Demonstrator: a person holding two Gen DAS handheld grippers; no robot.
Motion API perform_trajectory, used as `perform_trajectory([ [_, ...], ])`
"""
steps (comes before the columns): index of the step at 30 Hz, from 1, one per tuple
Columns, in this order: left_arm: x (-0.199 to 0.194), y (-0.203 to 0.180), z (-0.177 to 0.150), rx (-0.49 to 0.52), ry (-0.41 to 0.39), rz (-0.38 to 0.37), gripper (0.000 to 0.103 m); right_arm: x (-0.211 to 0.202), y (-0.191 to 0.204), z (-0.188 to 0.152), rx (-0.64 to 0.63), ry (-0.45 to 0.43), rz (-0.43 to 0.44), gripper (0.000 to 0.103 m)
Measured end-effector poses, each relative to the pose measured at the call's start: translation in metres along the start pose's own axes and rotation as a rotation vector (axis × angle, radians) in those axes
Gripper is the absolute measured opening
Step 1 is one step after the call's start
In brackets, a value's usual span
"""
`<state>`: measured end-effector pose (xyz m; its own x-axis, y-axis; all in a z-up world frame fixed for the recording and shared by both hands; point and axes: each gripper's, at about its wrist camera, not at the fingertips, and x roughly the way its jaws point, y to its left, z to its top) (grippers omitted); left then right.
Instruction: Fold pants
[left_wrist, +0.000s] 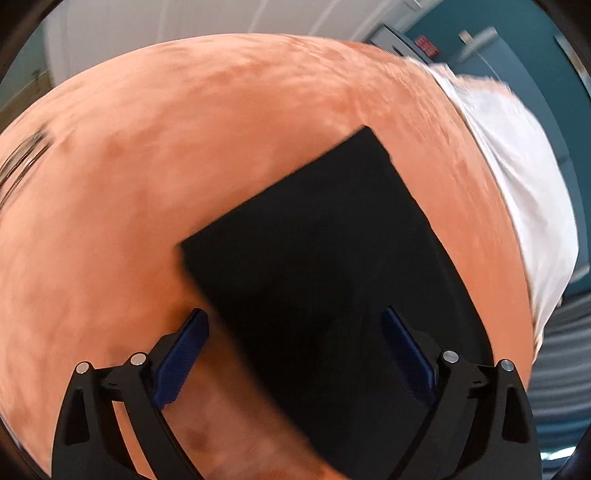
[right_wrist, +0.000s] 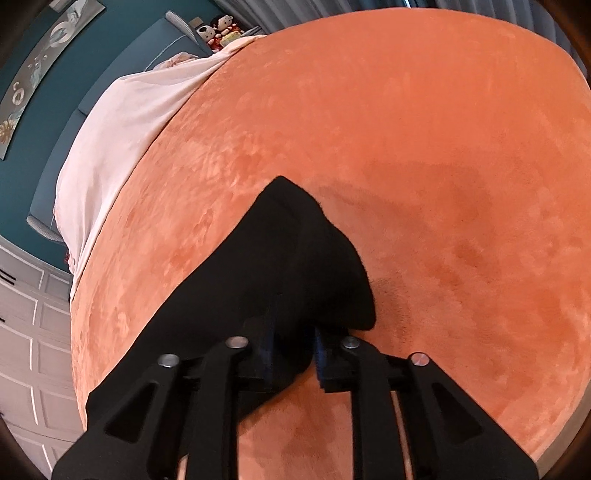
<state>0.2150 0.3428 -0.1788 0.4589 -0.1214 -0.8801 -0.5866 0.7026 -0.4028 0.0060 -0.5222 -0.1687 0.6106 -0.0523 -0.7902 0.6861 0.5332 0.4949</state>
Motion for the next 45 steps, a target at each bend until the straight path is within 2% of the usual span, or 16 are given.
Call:
perform_trajectory([
  [4, 0.014, -0.013, 0.008, 0.025, 0.001, 0.092, 0.084, 0.010, 0.001, -0.002, 0.052, 0.022, 0.070, 0.067],
  [6, 0.014, -0.016, 0.007, 0.041, -0.005, 0.142, 0.069, 0.015, 0.010, -0.003, 0.042, 0.005, 0.045, 0.068],
  [7, 0.011, -0.018, 0.006, 0.041, -0.009, 0.147, 0.053, 0.018, 0.014, -0.003, 0.031, 0.005, 0.025, 0.051],
  [8, 0.008, -0.017, 0.007, 0.032, -0.002, 0.120, 0.030, 0.020, 0.021, -0.002, 0.006, 0.004, 0.008, 0.033],
  [9, 0.006, -0.018, 0.009, 0.020, 0.008, 0.093, 0.016, 0.022, 0.025, 0.000, -0.016, 0.005, 0.002, 0.014],
  [10, 0.001, -0.017, 0.011, -0.005, 0.022, 0.055, 0.015, 0.024, 0.026, 0.002, -0.011, 0.010, 0.009, 0.010],
  [15, -0.019, -0.024, 0.014, -0.006, 0.025, 0.032, 0.014, -0.001, 0.016, 0.013, 0.036, -0.016, 0.095, 0.008],
  [21, -0.076, -0.028, 0.004, 0.061, 0.039, -0.021, 0.014, -0.050, 0.026, 0.024, -0.033, -0.001, 0.164, 0.007],
  [25, -0.108, -0.023, -0.014, 0.120, 0.074, -0.026, 0.014, -0.086, 0.025, 0.026, -0.098, 0.010, 0.159, 0.007],
  [29, -0.109, -0.013, -0.032, 0.161, 0.131, -0.038, 0.014, -0.106, -0.003, 0.033, -0.086, 0.001, 0.113, 0.008],
  [33, -0.075, -0.006, -0.050, 0.211, 0.125, 0.066, 0.015, -0.071, -0.037, 0.034, -0.122, 0.073, 0.000, 0.008],
  [36, -0.050, 0.025, -0.061, 0.102, 0.172, 0.116, 0.025, -0.033, -0.063, 0.015, -0.100, 0.136, -0.078, 0.009],
  [39, -0.064, 0.053, -0.064, 0.023, 0.169, 0.086, 0.032, -0.040, -0.082, 0.007, 0.000, 0.092, 0.022, 0.017],
  [41, -0.085, 0.060, -0.064, 0.074, 0.145, 0.118, 0.033, -0.047, -0.087, 0.008, 0.009, 0.099, 0.045, 0.024],
  [43, -0.109, 0.060, -0.062, 0.148, 0.089, 0.200, 0.033, -0.051, -0.090, 0.009, -0.006, 0.103, 0.059, 0.026],
  [45, -0.129, 0.050, -0.062, 0.213, 0.021, 0.271, 0.027, -0.050, -0.096, 0.011, 0.021, 0.105, 0.091, 0.032],
])
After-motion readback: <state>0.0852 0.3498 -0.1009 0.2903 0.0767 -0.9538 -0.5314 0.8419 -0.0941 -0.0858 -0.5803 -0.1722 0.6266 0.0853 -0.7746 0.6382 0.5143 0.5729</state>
